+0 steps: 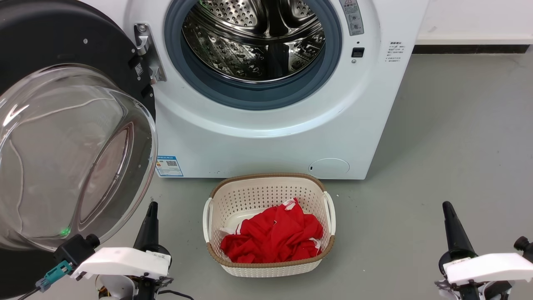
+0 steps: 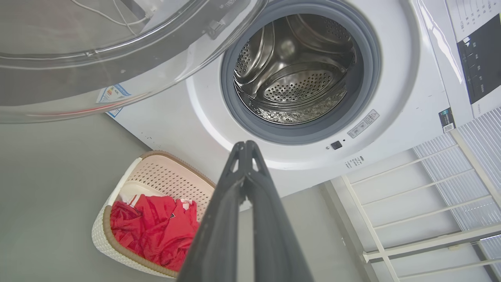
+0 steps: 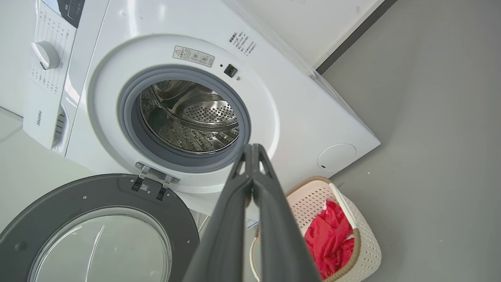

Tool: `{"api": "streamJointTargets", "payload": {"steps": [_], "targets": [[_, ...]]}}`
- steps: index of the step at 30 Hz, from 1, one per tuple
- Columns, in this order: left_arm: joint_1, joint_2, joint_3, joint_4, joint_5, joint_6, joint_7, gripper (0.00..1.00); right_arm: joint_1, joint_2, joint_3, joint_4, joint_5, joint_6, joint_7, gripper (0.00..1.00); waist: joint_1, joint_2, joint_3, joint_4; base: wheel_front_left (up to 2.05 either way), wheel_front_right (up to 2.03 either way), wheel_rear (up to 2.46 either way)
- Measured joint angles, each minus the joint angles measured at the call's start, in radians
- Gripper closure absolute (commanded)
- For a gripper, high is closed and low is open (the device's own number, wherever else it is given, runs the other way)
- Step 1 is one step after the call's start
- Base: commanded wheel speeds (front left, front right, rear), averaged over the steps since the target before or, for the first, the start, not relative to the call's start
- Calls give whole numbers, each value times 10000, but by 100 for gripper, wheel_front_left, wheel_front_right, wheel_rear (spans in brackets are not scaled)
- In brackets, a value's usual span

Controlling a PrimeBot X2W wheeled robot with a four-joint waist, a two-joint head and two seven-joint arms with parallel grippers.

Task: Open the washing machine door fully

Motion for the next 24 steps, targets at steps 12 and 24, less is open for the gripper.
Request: {"api": "streamJointTargets", "payload": {"steps": [12,24], "targets": [[-110,-54,221,94,-1306,-159,345,100,-202,-12,-42,155,1415,0,297,100,0,-1,-45,-23,0,0,0],[-144,-125,443,196,-2481,-299,665,100,-374,-17,-98,299,2686,0,614,100,0,0,-90,-47,0,0,0]]}}
